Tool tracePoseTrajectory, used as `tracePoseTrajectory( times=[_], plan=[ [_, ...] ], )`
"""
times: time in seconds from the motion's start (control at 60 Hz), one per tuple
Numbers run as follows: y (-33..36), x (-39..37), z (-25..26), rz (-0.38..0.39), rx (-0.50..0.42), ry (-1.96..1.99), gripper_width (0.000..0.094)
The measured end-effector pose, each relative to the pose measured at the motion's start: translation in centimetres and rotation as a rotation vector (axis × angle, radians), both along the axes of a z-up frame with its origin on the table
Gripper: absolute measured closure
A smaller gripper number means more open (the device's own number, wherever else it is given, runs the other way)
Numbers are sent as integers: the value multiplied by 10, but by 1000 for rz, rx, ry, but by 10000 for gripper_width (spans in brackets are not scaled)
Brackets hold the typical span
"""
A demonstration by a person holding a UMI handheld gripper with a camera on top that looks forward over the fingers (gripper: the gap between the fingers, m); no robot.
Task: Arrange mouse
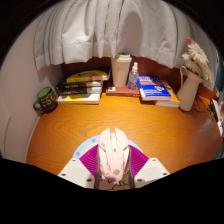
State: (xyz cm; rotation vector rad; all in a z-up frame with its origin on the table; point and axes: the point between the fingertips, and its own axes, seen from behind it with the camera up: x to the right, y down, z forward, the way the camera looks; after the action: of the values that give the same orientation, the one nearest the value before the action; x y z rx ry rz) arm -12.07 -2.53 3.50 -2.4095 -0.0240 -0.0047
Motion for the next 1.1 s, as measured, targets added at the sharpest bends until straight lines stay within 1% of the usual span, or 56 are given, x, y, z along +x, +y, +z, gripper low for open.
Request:
tracePoseTrajectory(
  times=[0.067,0.133,0.167,0.2,0.267,0.4,0.45,0.483,0.533,0.6,0.7,0.8,0.867,0.95,1.1],
  plan=[
    [-14,1,-30,-15,-48,-20,538],
    [-27,-1,-48,-23,-84,-13,535],
    [-25,-1,-48,-13,-51,-37,536],
    [-27,0,-48,-2,-53,-63,539],
    [-26,0,-47,-4,-55,-74,535],
    [-26,-1,-49,-32,-77,-54,404],
    [-27,1,-44,-42,-80,-50,299],
    [-26,3,-34,-40,-64,-57,241],
    [-23,6,-18,-34,-31,-73,180],
    [-22,7,11,-26,9,-72,141],
    [-27,2,67,-5,75,-20,133],
    [-41,4,127,-6,148,35,134],
    [-55,10,158,-1,178,40,129],
    [-75,14,183,29,187,35,126],
    [-107,21,208,39,198,49,127]
  ],
)
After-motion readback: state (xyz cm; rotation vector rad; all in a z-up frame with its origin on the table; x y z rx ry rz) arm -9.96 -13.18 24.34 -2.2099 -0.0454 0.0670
